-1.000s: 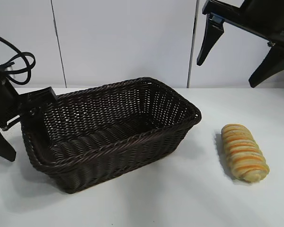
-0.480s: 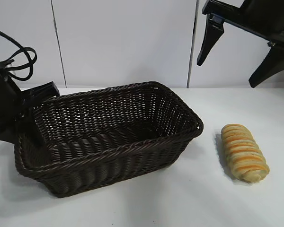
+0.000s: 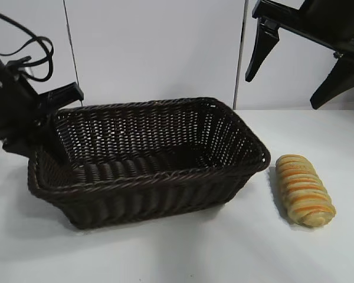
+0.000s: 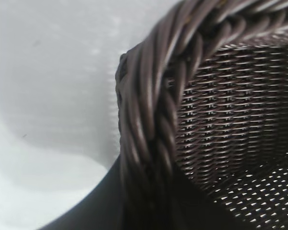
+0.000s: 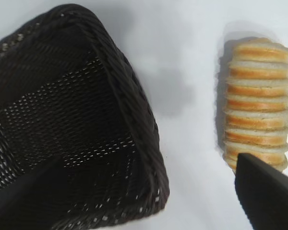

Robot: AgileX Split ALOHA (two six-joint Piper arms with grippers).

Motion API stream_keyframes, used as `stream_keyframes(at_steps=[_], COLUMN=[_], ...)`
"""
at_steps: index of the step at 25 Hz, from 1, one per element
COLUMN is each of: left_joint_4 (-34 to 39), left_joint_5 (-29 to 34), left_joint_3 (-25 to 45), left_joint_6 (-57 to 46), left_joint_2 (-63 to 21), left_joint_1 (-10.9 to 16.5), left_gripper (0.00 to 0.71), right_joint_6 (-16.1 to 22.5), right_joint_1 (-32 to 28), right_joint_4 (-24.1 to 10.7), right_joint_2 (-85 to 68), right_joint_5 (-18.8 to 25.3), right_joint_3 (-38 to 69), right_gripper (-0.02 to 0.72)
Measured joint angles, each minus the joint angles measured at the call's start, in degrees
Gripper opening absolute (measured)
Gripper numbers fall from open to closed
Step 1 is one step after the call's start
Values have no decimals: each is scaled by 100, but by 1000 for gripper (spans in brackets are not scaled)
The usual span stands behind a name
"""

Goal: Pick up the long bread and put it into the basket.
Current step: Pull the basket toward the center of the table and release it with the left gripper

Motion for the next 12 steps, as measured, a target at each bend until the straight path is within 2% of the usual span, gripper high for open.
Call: stream_keyframes(at_steps=[6,12], left_joint_4=[217,190], left_joint_5=[290,428], left_joint_3=[-383,-619], left_joint_6=[119,136], left_joint_2=[112,898], left_joint_1=[0,-12], left_gripper=[99,99], right_joint_6=[0,0], right_joint_1=[0,0], right_joint_4=[0,0], right_joint_2=[0,0], right_joint_5=[0,0], right_joint_3=[0,0], right_gripper=[687,687])
